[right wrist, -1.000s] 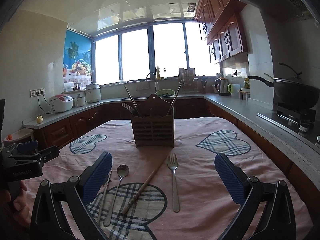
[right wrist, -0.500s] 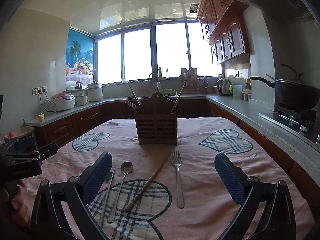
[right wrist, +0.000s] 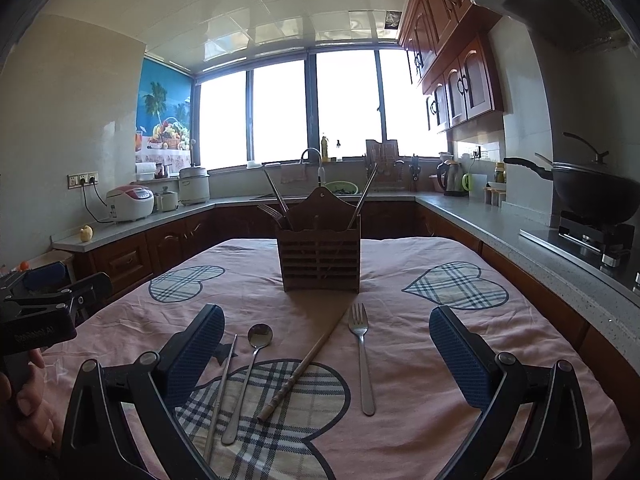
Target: Organize utensils
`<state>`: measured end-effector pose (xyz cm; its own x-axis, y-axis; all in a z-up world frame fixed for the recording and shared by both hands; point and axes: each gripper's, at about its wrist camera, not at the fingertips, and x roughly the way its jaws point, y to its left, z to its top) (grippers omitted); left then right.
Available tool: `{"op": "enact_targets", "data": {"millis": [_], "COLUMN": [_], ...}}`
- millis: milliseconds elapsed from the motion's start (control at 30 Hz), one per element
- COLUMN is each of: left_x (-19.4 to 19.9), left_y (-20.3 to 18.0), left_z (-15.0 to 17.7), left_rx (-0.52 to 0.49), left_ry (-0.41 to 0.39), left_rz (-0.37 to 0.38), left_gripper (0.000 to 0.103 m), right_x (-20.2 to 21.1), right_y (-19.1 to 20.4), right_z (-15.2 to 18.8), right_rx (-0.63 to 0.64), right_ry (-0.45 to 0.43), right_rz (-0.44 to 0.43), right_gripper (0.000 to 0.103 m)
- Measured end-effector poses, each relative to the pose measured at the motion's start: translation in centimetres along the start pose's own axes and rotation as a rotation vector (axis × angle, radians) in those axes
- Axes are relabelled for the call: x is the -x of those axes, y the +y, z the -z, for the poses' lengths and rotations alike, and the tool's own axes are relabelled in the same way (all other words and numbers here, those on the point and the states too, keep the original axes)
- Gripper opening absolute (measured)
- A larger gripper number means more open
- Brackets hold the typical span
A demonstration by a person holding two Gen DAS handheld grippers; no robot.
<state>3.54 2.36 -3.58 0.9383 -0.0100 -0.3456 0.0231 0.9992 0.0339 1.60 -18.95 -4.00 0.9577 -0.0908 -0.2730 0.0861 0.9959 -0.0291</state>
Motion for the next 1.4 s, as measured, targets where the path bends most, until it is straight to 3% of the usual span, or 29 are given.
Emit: {"op": "enact_targets", "data": {"millis": [1400], "left_x": [0.27], "left_y": [-0.44], "left_z": [-0.04], "left_rx": [-0.003], "left_ry": [0.002], "left_rz": [-0.003], "left_gripper": [0.102], "right_x": [0.08], "right_y": [0.56], "right_z": [-0.25], "right_rx": [0.004], "right_ry": [-0.004], "right_rz": [-0.027], "right_gripper": [0.103]}}
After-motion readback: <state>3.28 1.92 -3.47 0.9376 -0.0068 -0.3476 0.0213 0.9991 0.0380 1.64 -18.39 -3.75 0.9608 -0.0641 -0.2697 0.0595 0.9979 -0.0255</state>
